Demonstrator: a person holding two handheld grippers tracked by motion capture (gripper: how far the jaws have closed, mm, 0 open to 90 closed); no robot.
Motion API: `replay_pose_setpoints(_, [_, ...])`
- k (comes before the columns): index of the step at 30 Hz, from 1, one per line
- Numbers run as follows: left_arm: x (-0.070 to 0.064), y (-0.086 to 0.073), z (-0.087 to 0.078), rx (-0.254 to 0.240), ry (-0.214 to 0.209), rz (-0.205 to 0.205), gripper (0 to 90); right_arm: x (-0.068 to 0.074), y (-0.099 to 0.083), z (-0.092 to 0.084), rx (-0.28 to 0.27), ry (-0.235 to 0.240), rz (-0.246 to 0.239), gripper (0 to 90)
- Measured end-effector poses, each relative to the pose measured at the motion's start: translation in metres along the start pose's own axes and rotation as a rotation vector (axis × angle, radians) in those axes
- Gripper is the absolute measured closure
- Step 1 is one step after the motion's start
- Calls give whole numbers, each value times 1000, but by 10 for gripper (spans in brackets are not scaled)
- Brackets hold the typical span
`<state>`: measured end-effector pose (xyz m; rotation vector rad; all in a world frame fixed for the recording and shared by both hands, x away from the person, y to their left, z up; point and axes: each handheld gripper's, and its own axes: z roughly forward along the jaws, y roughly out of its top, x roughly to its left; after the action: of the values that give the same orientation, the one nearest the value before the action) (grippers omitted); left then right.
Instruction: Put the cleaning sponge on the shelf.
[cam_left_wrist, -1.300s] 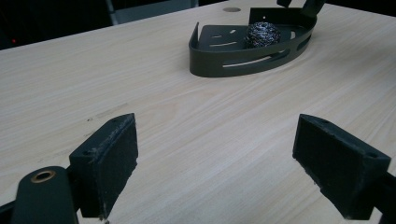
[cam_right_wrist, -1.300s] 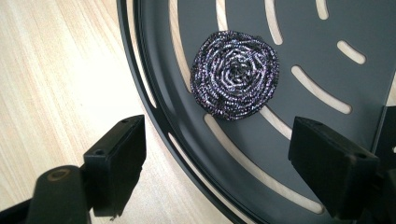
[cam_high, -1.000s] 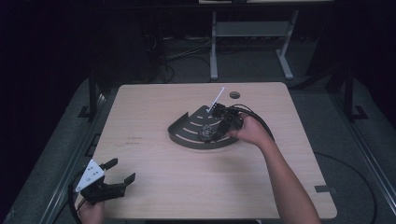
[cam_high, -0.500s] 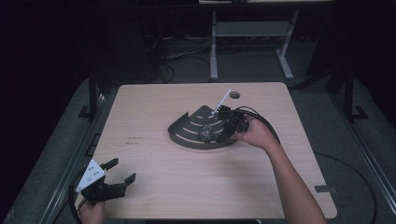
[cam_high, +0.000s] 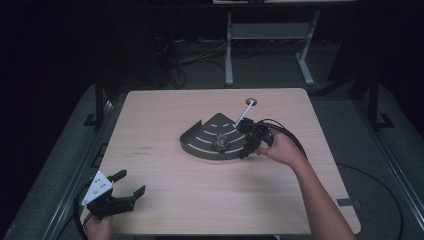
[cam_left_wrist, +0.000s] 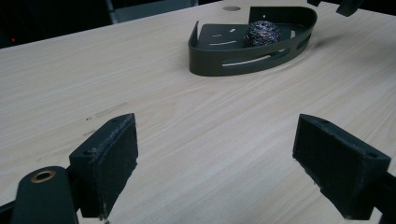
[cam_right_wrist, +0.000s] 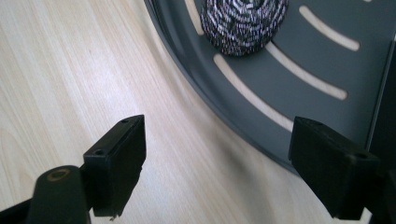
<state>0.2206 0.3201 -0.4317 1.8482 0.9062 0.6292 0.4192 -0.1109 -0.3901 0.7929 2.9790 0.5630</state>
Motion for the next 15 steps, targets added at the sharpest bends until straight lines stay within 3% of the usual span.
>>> replay_pose_setpoints(15, [-1,0,1,5,-1,2,135,4,-21,-5,11,-10,7,186])
